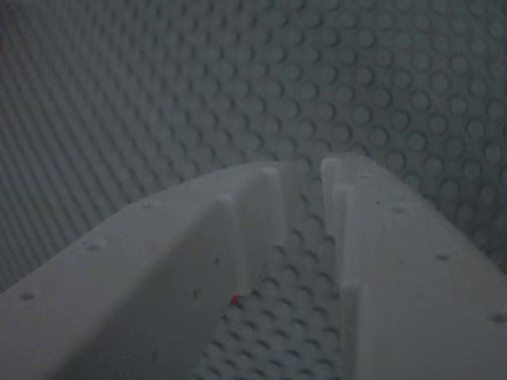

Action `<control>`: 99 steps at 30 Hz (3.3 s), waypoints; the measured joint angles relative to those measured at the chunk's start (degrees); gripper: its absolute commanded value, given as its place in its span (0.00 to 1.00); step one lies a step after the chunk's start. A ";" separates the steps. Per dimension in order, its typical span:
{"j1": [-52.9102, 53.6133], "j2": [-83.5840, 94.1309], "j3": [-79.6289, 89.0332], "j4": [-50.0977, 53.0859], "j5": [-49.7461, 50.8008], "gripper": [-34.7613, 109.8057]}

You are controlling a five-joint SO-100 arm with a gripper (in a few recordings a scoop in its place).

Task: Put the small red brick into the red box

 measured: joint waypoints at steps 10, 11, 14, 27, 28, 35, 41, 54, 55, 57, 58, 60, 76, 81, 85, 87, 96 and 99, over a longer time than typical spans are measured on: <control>-8.09 -24.17 -19.60 9.32 -17.23 0.29; -8.88 -26.28 -21.88 10.28 -17.67 0.30; -11.25 -31.03 -27.51 12.30 -18.54 0.30; -16.08 -43.07 -36.56 19.60 -22.50 0.38; -16.08 -43.42 -36.56 19.60 -22.76 0.38; -16.08 -48.25 -39.46 21.36 -25.58 0.38; -16.96 -51.68 -42.63 21.71 -26.63 0.37; -18.02 -56.60 -43.77 21.18 -29.71 0.37; -18.02 -56.87 -43.68 21.09 -29.71 0.37; -18.02 -56.95 -43.77 21.09 -29.71 0.37; -18.02 -56.95 -43.77 20.92 -29.71 0.37; -18.11 -57.13 -43.77 20.39 -29.71 0.38; -19.95 -61.08 -44.30 16.08 -29.18 0.37; -19.95 -61.87 -44.82 16.17 -29.18 0.37; -19.95 -62.14 -44.82 16.17 -29.18 0.37; -19.95 -62.93 -44.82 16.08 -29.18 0.37; -19.95 -63.02 -45.88 15.12 -28.65 0.28; -19.95 -63.02 -45.88 15.12 -27.33 0.26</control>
